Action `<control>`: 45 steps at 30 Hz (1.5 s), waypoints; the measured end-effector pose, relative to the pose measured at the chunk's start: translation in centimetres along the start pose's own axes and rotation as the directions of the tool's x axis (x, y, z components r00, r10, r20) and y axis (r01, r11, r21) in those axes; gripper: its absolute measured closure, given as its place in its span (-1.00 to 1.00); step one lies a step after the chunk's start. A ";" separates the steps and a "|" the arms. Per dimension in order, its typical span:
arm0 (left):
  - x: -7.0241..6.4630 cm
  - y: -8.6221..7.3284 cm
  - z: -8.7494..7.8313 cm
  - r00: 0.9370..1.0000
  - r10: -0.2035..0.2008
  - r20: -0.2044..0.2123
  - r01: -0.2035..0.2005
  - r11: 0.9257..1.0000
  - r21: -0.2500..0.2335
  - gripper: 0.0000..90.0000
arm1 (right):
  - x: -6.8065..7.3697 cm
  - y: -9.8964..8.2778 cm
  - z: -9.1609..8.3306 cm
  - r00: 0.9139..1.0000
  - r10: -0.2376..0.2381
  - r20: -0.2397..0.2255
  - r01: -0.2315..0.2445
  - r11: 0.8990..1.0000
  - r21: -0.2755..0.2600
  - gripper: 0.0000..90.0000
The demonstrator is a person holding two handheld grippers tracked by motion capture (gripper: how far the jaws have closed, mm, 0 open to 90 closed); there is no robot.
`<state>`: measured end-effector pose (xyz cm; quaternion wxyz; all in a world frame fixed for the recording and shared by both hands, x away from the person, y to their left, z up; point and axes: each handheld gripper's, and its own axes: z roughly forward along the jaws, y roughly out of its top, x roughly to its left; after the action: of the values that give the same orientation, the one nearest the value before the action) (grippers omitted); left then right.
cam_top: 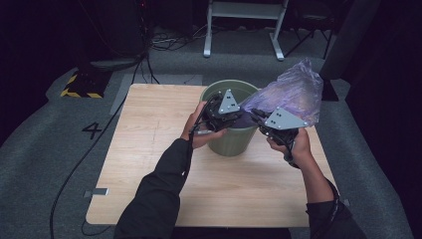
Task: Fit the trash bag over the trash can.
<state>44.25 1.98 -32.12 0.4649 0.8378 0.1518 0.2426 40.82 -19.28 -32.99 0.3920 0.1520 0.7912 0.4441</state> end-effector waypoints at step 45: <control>3.1 -4.3 -3.7 0.981 -0.187 -0.051 0.182 0.980 -0.086 -0.07 | -2.4 -2.0 -4.3 0.989 0.147 -0.022 -0.148 0.987 -0.069 0.91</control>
<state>44.65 8.31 -33.29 0.5143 0.7932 0.2324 0.2288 39.37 -24.28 -32.16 0.3567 0.1925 0.7649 0.5006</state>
